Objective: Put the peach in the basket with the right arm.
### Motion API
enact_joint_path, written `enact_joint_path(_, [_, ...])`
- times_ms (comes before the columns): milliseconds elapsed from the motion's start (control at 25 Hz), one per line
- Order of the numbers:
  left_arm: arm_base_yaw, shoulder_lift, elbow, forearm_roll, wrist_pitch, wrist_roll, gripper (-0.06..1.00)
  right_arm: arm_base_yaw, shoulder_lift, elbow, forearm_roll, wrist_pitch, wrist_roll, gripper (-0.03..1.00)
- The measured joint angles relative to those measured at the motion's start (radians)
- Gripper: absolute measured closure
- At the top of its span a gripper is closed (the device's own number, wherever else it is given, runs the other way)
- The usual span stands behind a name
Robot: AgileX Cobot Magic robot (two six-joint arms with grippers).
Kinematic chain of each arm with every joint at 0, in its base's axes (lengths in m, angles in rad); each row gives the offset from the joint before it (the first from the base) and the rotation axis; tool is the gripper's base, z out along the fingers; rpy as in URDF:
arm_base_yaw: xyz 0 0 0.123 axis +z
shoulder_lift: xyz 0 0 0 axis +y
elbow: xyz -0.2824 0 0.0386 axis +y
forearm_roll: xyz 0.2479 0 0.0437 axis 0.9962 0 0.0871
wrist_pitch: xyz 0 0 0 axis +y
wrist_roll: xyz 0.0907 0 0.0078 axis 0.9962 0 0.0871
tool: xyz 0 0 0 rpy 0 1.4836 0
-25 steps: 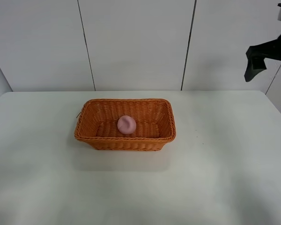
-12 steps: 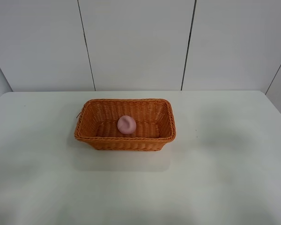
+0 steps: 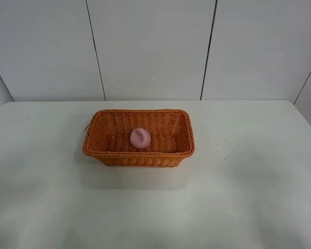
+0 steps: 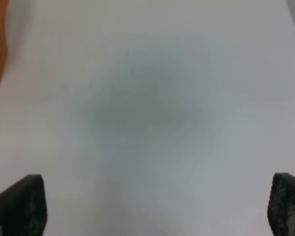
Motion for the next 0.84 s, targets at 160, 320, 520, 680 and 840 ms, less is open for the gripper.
enact_joint_path(160, [0.0,0.0,0.0,0.0,0.0,0.0,-0.04,0.0,-0.094,0.001,0.0,-0.006,0.0,0.27])
enact_joint_path(320, [0.0,0.0,0.0,0.0,0.0,0.0,-0.04,0.0,-0.128,0.001,0.0,-0.007,0.0,0.27])
enact_joint_path(520, [0.0,0.0,0.0,0.0,0.0,0.0,-0.04,0.0,-0.128,0.001,0.0,-0.007,0.0,0.27])
enact_joint_path(680, [0.0,0.0,0.0,0.0,0.0,0.0,-0.04,0.0,-0.128,0.001,0.0,-0.007,0.0,0.27])
enact_joint_path(840, [0.0,0.0,0.0,0.0,0.0,0.0,-0.04,0.0,-0.128,0.001,0.0,-0.007,0.001,0.27])
